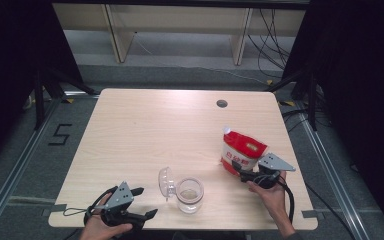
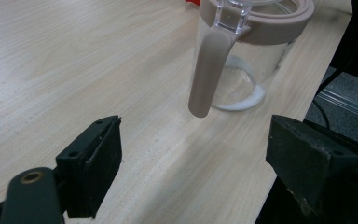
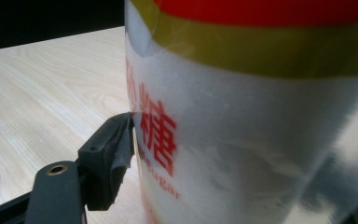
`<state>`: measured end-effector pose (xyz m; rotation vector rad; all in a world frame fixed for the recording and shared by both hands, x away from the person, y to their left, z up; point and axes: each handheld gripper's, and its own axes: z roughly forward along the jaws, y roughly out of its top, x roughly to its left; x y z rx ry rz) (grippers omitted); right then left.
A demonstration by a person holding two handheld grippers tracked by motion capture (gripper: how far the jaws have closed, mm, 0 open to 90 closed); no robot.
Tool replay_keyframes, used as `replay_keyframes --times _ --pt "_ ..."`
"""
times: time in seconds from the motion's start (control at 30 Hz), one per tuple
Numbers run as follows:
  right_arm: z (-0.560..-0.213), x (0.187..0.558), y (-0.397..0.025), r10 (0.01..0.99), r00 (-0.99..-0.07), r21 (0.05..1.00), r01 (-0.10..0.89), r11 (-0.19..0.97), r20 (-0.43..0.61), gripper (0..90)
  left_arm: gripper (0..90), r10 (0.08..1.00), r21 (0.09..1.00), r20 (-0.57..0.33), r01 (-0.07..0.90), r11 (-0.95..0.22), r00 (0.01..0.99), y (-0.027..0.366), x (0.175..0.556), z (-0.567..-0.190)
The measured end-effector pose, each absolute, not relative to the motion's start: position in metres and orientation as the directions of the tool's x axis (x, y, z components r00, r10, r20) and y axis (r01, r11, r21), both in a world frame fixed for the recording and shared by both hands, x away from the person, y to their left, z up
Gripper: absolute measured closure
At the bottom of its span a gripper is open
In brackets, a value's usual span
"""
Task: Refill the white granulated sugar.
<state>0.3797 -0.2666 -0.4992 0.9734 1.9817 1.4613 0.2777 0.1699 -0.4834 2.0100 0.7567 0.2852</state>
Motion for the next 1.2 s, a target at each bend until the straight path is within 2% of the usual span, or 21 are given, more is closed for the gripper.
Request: replay_keyframes --times 0.2,0.27,0.53,0.6,0.8,0.87,0.9,1.03,1.1,1.13,1.17,1.2 --pt "-0.502 0.384 -0.266 0.769 -0.639 0.954 0.235 0.183 0.010 27.2 17.8 0.607 0.844 -0.082 0.379 -0.380 0.790 0.170 0.278 -0.483" --pt "-0.503 0.384 -0.263 0.782 -0.623 0.962 0.232 0.141 0.036 27.2 17.8 0.606 0.839 -0.078 0.381 -0.390 0.792 0.171 0.278 -0.483" --pt "-0.504 0.389 -0.264 0.758 -0.651 0.969 0.213 0.127 0.044 27.1 17.8 0.597 0.841 -0.069 0.369 -0.396 0.799 0.171 0.279 -0.483" --pt "-0.505 0.391 -0.264 0.756 -0.654 0.972 0.187 0.141 0.016 27.0 17.8 0.596 0.842 -0.076 0.372 -0.390 0.799 0.170 0.279 -0.483" --pt "-0.508 0.392 -0.261 0.764 -0.642 0.973 0.211 0.095 0.065 26.3 17.8 0.606 0.837 -0.077 0.381 -0.392 0.792 0.170 0.278 -0.483" --pt "-0.508 0.393 -0.263 0.751 -0.658 0.970 0.213 0.116 0.054 26.2 17.8 0.604 0.833 -0.079 0.386 -0.397 0.793 0.171 0.279 -0.484" --pt "-0.508 0.395 -0.264 0.745 -0.667 0.974 0.183 0.132 0.024 26.1 17.8 0.605 0.838 -0.092 0.390 -0.382 0.791 0.170 0.279 -0.484" --pt "-0.509 0.396 -0.264 0.746 -0.666 0.971 0.192 0.144 0.021 26.1 17.8 0.607 0.838 -0.092 0.391 -0.381 0.789 0.169 0.278 -0.484" --pt "-0.510 0.395 -0.262 0.745 -0.665 0.971 0.209 0.113 0.056 26.5 17.8 0.606 0.833 -0.078 0.385 -0.396 0.792 0.170 0.279 -0.484" --pt "-0.510 0.394 -0.262 0.740 -0.670 0.969 0.218 0.113 0.064 27.6 17.8 0.605 0.844 -0.102 0.391 -0.367 0.789 0.169 0.278 -0.485" --pt "-0.510 0.394 -0.262 0.749 -0.660 0.967 0.223 0.120 0.059 27.6 17.8 0.604 0.837 -0.079 0.382 -0.392 0.793 0.170 0.279 -0.484" --pt "-0.511 0.397 -0.263 0.739 -0.673 0.975 0.188 0.121 0.038 27.6 17.8 0.604 0.837 -0.080 0.382 -0.391 0.793 0.170 0.279 -0.484"
